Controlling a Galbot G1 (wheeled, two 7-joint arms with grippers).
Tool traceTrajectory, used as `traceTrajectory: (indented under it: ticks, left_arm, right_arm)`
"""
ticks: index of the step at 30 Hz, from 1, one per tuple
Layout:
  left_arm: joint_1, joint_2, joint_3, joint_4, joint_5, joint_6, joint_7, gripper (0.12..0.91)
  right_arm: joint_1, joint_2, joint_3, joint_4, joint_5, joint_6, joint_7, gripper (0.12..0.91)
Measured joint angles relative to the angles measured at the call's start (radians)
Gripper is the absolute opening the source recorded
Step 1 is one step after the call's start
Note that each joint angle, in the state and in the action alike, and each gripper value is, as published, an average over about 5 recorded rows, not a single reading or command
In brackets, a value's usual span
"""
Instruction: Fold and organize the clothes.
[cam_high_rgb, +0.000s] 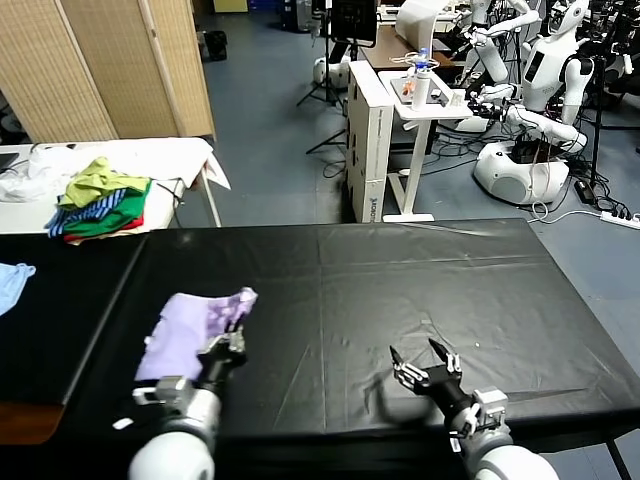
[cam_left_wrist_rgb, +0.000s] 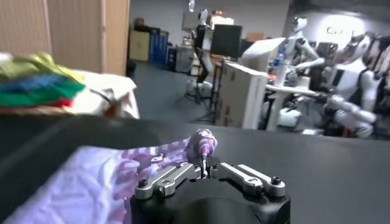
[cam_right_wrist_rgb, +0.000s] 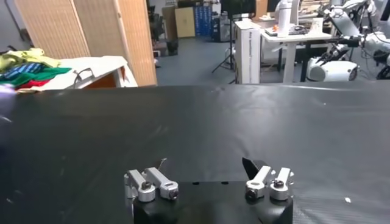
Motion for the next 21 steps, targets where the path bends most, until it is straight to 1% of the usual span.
traceTrajectory:
  ticks: [4,5,7,10,13,14,17,18,20,21]
  left_arm:
    - [-0.006,-0.053,0.038,0.038,0.024,-0.002,0.003,0.173]
    - [-0.006,-0.064,0.044,0.043,0.029,-0.002,0.005,0.187]
    - [-0.004,-0.082,0.056,0.049,0.041,-0.003,0.016,0.254]
    - [0.004,-0.1,0.073,0.047,0.054,-0.01,0.044,0.414]
    - [0.015,-0.1,0.081,0.032,0.07,-0.029,0.072,0.585]
    - [0.018,-0.097,0.08,0.026,0.082,-0.038,0.08,0.661]
    - [0.028,-0.08,0.069,0.006,0.136,-0.076,0.092,0.823]
    - [0.031,-0.073,0.062,0.001,0.155,-0.094,0.093,0.858]
    - [0.036,-0.055,0.048,-0.008,0.191,-0.131,0.093,0.894]
    - [0.038,-0.046,0.039,-0.01,0.204,-0.147,0.092,0.901]
  right_arm:
    - [0.016,-0.009,-0.009,-0.008,0.026,-0.012,0.001,0.907]
    - [0.02,-0.011,-0.012,-0.009,0.035,-0.017,0.002,0.907]
    - [0.033,-0.017,-0.021,-0.014,0.063,-0.03,0.005,0.907]
    - [0.068,-0.03,-0.046,-0.024,0.123,-0.054,0.019,0.907]
    - [0.117,-0.04,-0.085,-0.038,0.188,-0.079,0.042,0.907]
    - [0.136,-0.042,-0.102,-0.044,0.21,-0.086,0.049,0.907]
    - [0.199,-0.042,-0.164,-0.067,0.262,-0.099,0.063,0.907]
    - [0.221,-0.04,-0.187,-0.077,0.275,-0.102,0.066,0.907]
    - [0.266,-0.034,-0.239,-0.101,0.29,-0.106,0.071,0.907]
    - [0.289,-0.029,-0.267,-0.114,0.294,-0.107,0.072,0.907]
